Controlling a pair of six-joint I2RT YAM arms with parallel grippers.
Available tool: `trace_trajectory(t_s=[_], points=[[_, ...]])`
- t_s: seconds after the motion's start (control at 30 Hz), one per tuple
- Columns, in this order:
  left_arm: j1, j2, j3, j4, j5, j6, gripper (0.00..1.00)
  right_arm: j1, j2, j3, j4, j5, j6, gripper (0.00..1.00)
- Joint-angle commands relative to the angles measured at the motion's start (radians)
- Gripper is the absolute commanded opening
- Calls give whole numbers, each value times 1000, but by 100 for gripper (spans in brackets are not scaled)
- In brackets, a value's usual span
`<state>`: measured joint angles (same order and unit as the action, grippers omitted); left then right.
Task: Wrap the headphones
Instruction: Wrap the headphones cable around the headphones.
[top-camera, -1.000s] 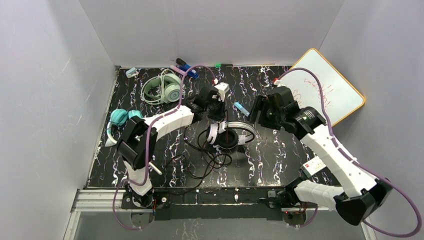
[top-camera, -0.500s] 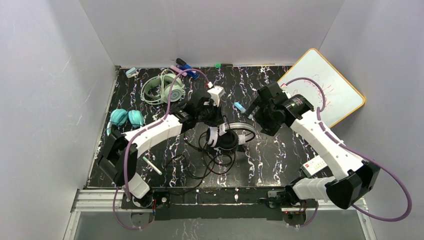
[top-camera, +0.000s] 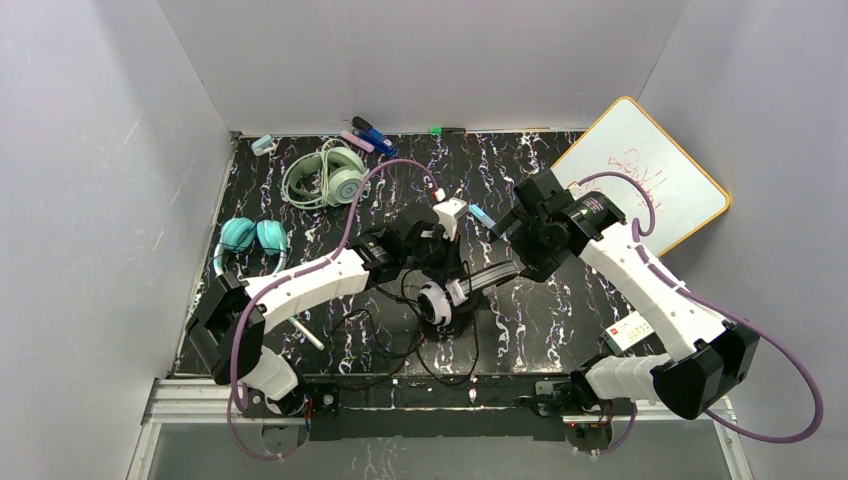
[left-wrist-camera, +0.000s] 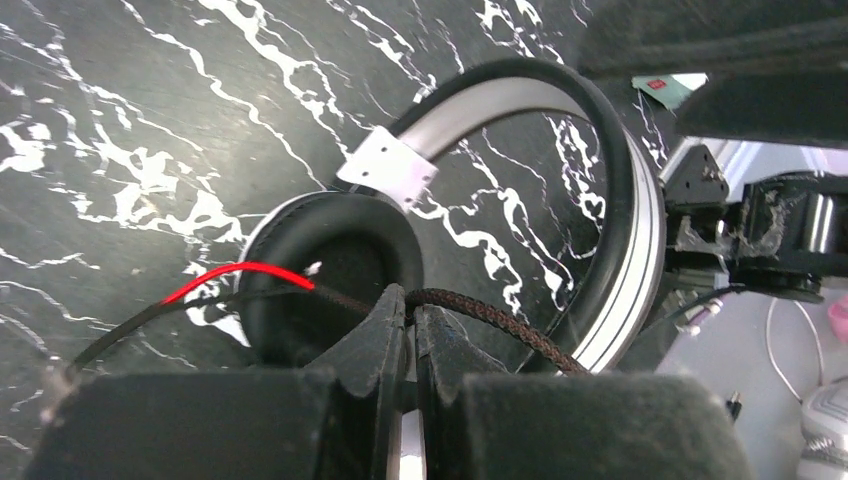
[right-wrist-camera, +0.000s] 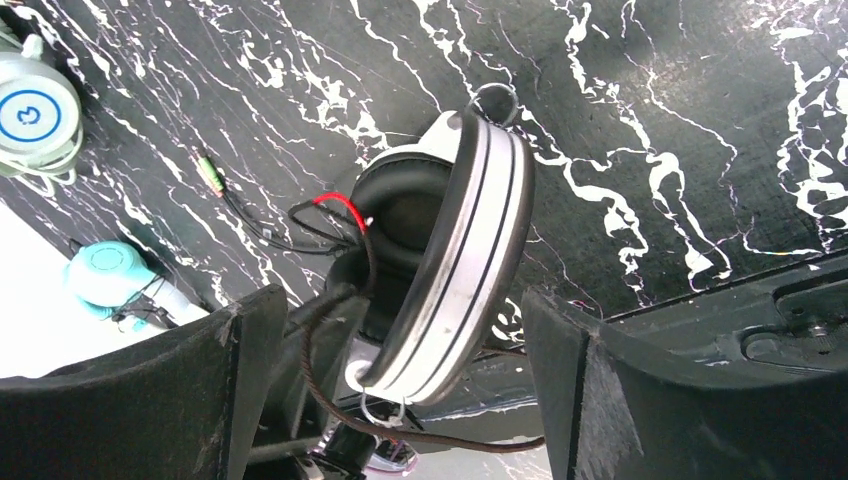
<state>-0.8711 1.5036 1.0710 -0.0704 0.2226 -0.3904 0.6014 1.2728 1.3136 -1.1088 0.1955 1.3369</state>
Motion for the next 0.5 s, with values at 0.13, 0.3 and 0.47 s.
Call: trace_trajectory(t_s=[0.13,0.3,0.47], points=[[-89,-46,-4,-28,15,-52,0,-3,-67,-120,-48,3,-41,86],[-122,-38,27,-48,5,-51,0,-4,-80,-204,-47,-10,-167,81],[-128,-29,41,-60,6,-61,0,-4,-87,-201,-56,-9,-236,72]])
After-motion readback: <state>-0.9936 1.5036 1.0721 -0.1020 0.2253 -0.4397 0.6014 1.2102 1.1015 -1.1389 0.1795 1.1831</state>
